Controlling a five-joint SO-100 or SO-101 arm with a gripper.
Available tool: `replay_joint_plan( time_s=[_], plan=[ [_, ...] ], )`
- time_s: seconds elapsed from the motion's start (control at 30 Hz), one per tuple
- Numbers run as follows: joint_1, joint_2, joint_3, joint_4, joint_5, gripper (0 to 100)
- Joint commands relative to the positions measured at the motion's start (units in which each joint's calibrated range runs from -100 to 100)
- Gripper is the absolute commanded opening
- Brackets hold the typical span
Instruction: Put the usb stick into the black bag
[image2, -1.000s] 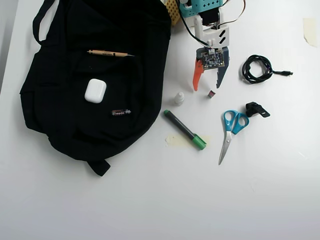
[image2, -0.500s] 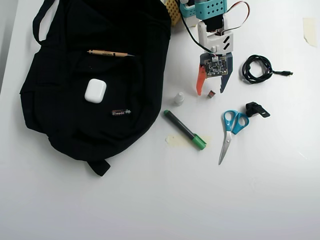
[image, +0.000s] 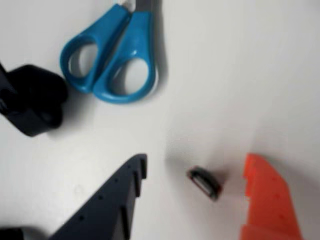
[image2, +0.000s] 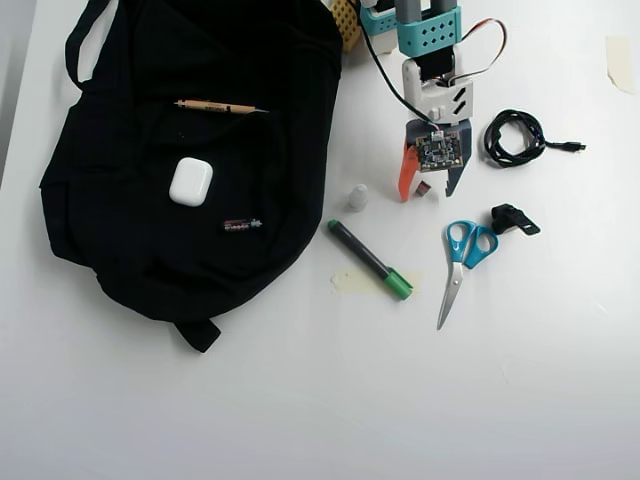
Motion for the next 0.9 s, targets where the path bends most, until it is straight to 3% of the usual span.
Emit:
replay_joint_plan(
  time_s=[0.0, 0.87],
  plan=[
    [-0.41, 0.20, -3.32, -0.89, -0.13, 25],
    [-0.56, 0.20, 0.46, 0.14, 0.02, 26]
  ],
)
